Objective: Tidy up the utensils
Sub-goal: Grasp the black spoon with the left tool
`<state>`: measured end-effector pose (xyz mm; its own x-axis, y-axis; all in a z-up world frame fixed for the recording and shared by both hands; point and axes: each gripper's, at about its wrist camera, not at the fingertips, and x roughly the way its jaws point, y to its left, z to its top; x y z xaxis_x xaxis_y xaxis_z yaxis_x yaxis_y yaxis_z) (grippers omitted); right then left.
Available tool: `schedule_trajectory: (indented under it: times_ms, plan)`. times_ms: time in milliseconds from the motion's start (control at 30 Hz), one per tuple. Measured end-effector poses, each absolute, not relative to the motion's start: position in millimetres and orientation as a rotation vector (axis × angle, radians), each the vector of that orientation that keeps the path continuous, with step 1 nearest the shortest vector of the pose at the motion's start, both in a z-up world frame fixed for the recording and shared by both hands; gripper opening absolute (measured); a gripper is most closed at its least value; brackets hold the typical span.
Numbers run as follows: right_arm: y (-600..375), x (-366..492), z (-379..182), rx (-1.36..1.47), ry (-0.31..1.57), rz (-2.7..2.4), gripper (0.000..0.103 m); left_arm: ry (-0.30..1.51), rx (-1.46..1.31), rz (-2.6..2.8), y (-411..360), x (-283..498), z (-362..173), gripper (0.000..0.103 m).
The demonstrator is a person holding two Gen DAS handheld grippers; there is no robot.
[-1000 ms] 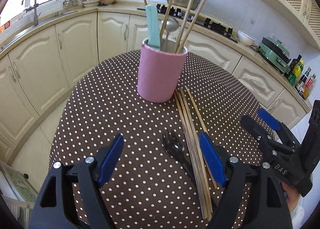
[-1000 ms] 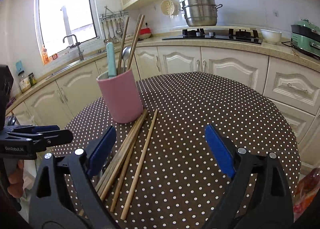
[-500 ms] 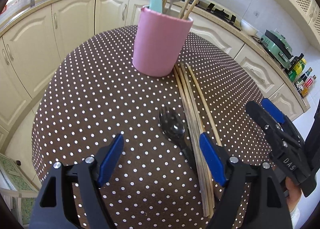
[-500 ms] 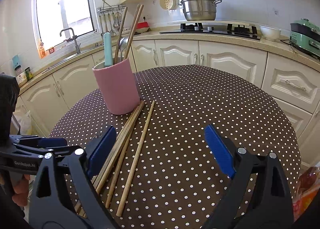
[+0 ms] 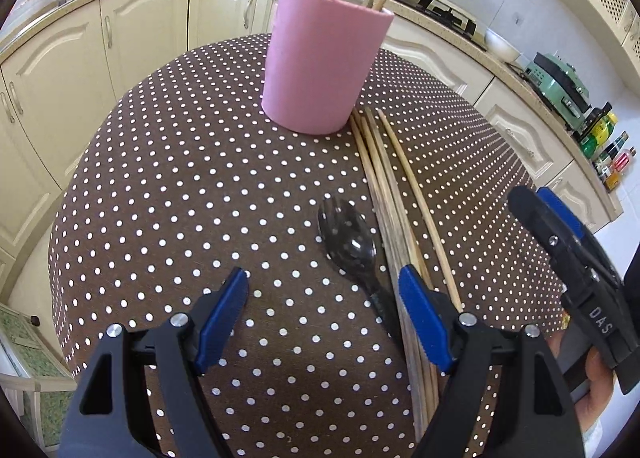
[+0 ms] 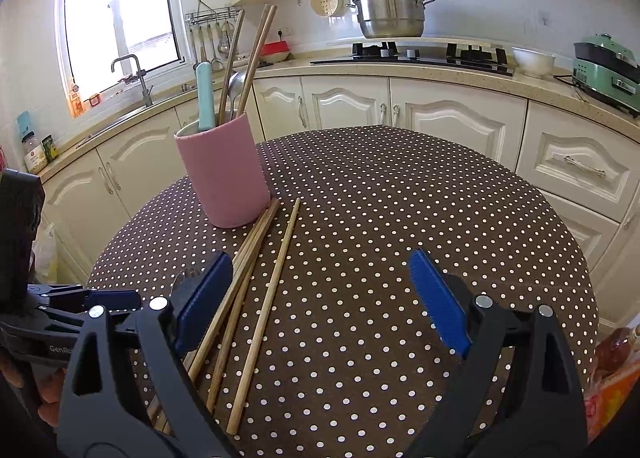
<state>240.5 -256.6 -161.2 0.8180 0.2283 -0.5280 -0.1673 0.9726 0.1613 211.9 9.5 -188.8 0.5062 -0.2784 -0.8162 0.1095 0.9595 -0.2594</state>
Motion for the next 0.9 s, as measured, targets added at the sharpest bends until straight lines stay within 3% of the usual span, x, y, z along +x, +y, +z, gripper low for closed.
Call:
schedule_trajectory:
  times_ms: [433, 767, 867, 900]
  plan:
    - [-261, 239, -164, 0.125, 0.580, 0.204, 0.089, 1.010, -0.195, -0.254, 13, 212, -188, 0.076]
    - [-259, 244, -165, 0.121, 0.596, 0.206, 0.089, 1.039, 0.110, -0.148, -41, 225, -194, 0.076]
    - [-260, 244, -165, 0.126, 0.596, 0.207, 0.089, 1.011, 0.131, -0.160, -47, 225, -194, 0.072]
    - [-260, 244, -165, 0.127, 0.598, 0.207, 0.089, 1.002, 0.139, -0.163, -46, 225, -193, 0.063]
